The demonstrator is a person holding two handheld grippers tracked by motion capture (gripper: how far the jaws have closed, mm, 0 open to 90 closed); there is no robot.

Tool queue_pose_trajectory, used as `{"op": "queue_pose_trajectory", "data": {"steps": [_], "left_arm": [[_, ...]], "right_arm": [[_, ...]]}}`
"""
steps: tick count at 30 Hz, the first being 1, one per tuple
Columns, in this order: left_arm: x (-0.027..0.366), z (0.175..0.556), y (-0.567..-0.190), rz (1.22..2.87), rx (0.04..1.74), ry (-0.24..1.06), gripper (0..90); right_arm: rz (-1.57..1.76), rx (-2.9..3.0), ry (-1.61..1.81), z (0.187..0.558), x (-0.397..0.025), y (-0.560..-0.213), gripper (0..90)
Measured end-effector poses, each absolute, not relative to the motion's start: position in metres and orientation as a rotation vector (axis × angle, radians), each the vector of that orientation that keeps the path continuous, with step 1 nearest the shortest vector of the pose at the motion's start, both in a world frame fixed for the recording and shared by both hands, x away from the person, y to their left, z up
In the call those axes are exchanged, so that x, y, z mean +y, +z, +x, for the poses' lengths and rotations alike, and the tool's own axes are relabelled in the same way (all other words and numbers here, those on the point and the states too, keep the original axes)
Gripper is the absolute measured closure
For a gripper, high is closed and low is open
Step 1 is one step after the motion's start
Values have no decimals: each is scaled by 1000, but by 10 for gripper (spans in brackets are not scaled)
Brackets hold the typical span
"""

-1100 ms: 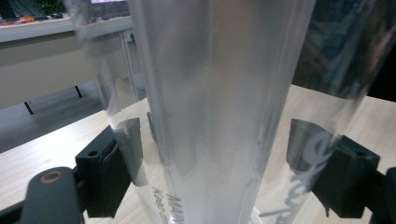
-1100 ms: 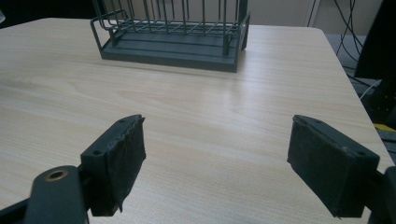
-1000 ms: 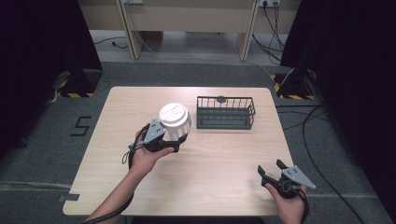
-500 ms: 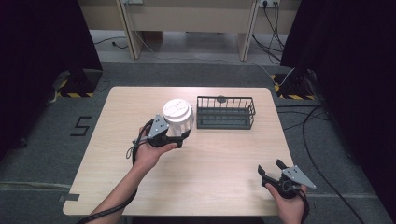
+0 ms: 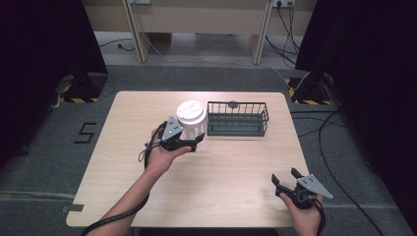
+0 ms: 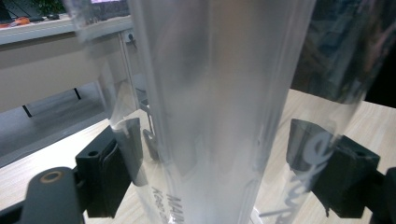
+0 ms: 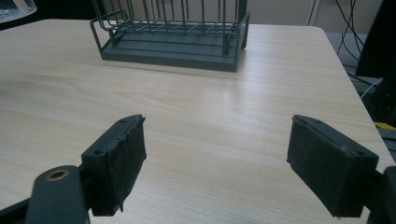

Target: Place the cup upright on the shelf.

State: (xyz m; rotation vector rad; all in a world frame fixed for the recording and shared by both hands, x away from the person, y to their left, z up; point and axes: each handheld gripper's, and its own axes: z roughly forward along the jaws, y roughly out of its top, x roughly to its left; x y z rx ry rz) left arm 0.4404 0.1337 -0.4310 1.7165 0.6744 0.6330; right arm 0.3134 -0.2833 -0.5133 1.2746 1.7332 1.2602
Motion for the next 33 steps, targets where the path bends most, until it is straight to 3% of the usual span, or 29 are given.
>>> {"op": "queue_pose_trajectory", "data": {"steps": [33], "left_arm": [[108, 470, -413, 1714, 660, 632, 173]], "right_arm": [[1277, 1726, 1266, 314, -285, -513, 201]]}}
